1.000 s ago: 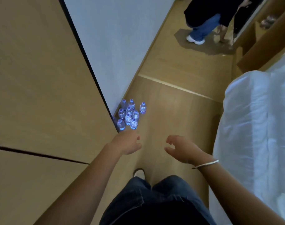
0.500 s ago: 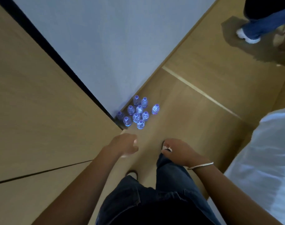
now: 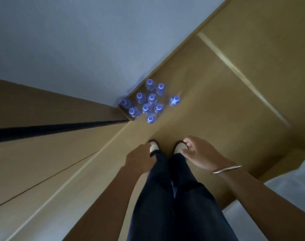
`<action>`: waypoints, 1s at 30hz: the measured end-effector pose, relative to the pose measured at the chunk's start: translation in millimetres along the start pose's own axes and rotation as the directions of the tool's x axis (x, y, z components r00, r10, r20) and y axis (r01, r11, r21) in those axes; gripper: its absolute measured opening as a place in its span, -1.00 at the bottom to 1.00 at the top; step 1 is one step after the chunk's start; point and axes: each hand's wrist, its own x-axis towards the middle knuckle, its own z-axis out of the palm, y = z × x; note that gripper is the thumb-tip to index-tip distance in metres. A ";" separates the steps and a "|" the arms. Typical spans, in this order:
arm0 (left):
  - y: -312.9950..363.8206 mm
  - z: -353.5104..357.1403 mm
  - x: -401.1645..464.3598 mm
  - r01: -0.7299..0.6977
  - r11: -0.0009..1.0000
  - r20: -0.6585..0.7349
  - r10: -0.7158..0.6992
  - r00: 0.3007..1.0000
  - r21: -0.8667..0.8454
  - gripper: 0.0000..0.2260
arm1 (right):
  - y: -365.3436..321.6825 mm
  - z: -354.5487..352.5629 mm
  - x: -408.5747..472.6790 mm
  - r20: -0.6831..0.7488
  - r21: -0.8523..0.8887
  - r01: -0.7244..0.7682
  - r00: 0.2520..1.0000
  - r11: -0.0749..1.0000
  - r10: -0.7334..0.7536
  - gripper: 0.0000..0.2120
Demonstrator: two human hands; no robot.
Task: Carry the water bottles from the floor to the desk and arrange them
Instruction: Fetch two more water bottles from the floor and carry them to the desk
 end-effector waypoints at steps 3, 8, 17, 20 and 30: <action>-14.3 24.8 63.1 0.099 0.989 -0.037 -0.104 0.994 -0.108 -0.49 | 16.8 27.1 69.8 0.007 0.040 -0.007 1.000 0.999 0.007 -0.55; -30.3 59.7 169.6 0.227 0.928 -0.048 -0.252 0.966 -0.295 -0.39 | 36.4 78.4 173.4 0.002 0.214 -0.113 0.993 0.970 0.115 -0.47; -72.0 109.1 320.5 0.243 0.919 -0.092 -0.284 0.954 -0.310 -0.23 | 83.2 121.5 333.7 -0.130 0.242 -0.066 0.986 0.968 0.100 -0.37; -81.4 121.1 349.3 0.214 0.923 -0.090 -0.255 0.963 -0.321 -0.15 | 89.5 126.5 375.3 -0.161 0.229 -0.021 0.985 0.973 0.059 -0.35; -80.8 143.4 408.7 0.082 0.821 -0.268 -0.277 0.923 -0.565 -0.18 | 81.6 144.7 455.5 -0.296 0.086 0.154 0.947 0.984 -0.122 -0.26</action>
